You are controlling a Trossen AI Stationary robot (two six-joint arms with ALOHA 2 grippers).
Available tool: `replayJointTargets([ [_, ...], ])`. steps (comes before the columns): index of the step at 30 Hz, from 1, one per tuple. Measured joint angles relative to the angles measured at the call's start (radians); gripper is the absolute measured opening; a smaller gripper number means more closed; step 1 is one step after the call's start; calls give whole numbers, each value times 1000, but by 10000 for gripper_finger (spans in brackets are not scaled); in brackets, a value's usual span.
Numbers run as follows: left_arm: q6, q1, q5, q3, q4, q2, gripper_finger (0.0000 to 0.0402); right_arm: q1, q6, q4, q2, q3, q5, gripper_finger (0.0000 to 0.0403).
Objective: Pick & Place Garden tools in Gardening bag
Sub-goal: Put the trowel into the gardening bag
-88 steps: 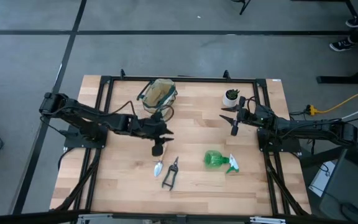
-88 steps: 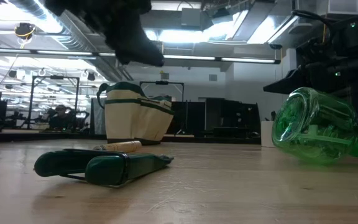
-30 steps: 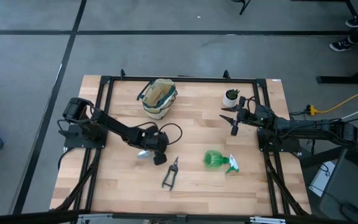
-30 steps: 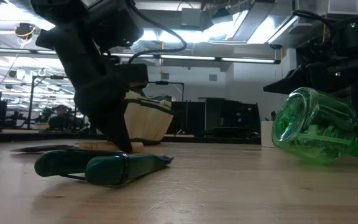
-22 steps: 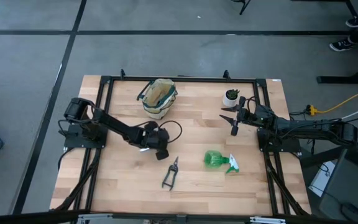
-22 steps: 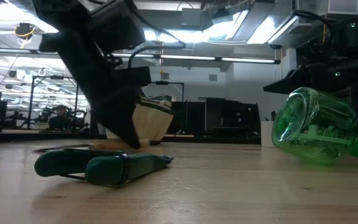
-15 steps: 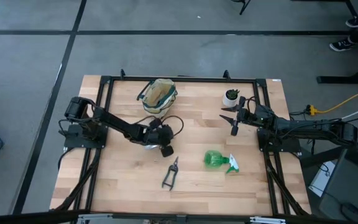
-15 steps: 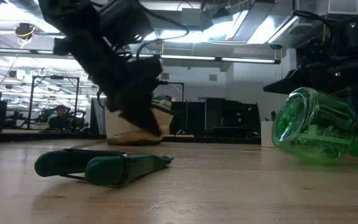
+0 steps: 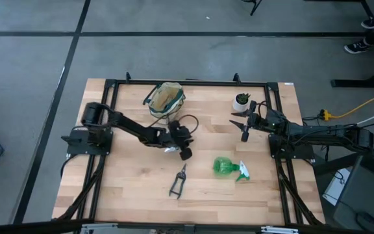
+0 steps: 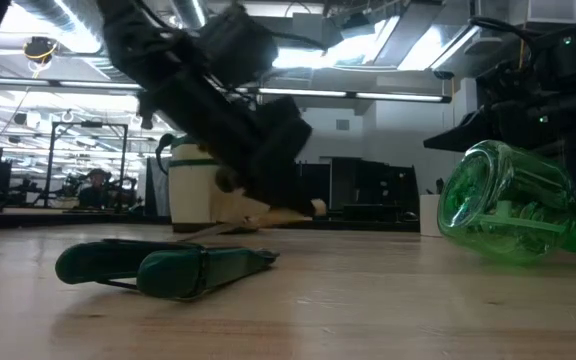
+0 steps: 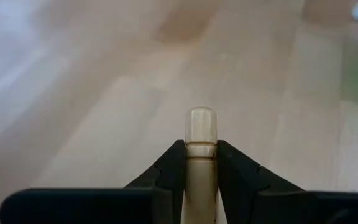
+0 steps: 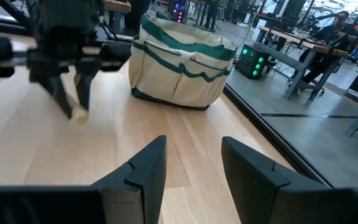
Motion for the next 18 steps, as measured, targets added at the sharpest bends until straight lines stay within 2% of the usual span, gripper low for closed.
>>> replayJointTargets([
  [3, 55, 0, 46, 55, -7, 63, 67, 0, 0, -1, 0, 0, 0, 158],
  [8, 198, -1, 185, 130, -10, 118, 70, 0, 0, -1, 0, 0, 0, 158],
  [16, 578, -1, 386, 154, -76, 120, 74, 0, 0, -1, 0, 0, 0, 158],
  [18, 638, -5, 408, 154, -113, 120, 77, 0, 0, -1, 0, 0, 0, 158],
])
